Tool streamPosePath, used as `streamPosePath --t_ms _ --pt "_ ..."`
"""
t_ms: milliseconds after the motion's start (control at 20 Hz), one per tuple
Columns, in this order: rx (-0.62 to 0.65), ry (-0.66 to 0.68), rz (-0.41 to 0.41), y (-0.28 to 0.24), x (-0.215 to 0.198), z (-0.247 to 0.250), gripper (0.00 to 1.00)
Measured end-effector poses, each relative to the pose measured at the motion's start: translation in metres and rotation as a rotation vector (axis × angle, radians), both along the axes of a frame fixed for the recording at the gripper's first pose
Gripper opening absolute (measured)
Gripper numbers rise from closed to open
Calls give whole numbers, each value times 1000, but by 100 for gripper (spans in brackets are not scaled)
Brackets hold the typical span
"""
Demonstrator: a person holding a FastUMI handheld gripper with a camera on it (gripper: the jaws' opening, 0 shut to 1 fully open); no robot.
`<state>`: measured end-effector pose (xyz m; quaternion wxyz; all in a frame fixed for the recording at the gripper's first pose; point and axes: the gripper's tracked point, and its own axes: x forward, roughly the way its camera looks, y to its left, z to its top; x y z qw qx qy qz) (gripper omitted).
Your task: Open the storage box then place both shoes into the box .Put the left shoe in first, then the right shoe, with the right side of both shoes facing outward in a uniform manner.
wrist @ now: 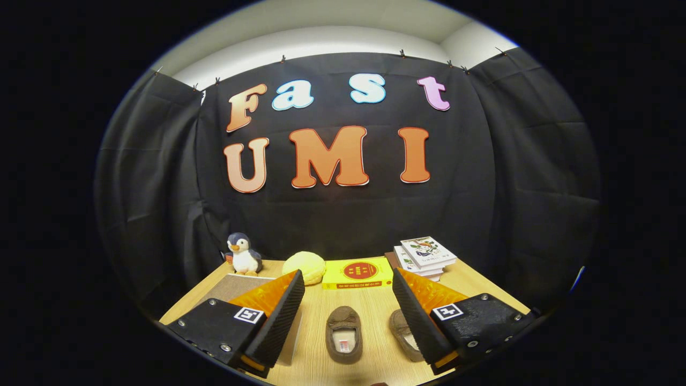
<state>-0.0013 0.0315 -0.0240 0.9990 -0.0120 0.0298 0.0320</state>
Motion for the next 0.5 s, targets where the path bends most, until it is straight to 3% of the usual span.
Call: streamPosePath --t_ms 500 --pt "-57 36 3 -6 4 -33 99"
